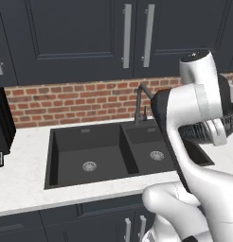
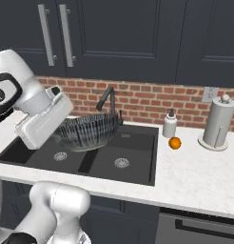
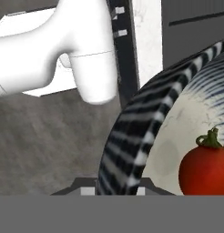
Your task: Pick the tomato from the sink and place it in the bowl. Then pick the bowl and place it in the microwave. Then close the microwave door and press the start button.
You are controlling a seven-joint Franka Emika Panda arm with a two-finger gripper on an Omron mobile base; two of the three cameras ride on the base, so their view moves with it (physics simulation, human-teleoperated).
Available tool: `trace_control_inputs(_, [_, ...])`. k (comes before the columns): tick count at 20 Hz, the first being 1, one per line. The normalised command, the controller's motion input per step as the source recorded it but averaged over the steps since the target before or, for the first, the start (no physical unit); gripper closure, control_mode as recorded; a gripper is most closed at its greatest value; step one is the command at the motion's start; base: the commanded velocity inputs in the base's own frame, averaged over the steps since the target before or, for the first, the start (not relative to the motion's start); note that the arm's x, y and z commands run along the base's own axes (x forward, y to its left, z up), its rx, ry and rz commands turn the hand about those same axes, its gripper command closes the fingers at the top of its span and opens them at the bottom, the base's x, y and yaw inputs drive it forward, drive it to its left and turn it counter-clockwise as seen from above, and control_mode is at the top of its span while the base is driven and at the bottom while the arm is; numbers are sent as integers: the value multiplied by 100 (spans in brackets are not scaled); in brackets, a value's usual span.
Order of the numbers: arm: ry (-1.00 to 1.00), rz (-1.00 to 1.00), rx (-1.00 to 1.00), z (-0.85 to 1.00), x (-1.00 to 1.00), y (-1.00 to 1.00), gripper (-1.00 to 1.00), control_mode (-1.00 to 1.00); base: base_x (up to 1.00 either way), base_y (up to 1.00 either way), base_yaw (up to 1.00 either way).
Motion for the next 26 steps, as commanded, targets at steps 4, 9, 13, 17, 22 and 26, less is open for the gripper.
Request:
trace_control_inputs(4, [-7,28,-1,0,-45,14,100,-100,0,0,0])
trace_control_inputs(9, [-23,23,4,6,-39,0,100,-100,0,0,0])
trace_control_inputs(13, [-15,13,8,18,-23,2,100,-100,0,0,0])
trace_control_inputs(17, [-8,1,1,34,-9,24,100,-100,0,0,0])
trace_control_inputs(22, [0,0,6,17,-1,7,100,-100,0,0,0])
trace_control_inputs(26, [1,0,6,0,-3,0,100,100,-2,3,0])
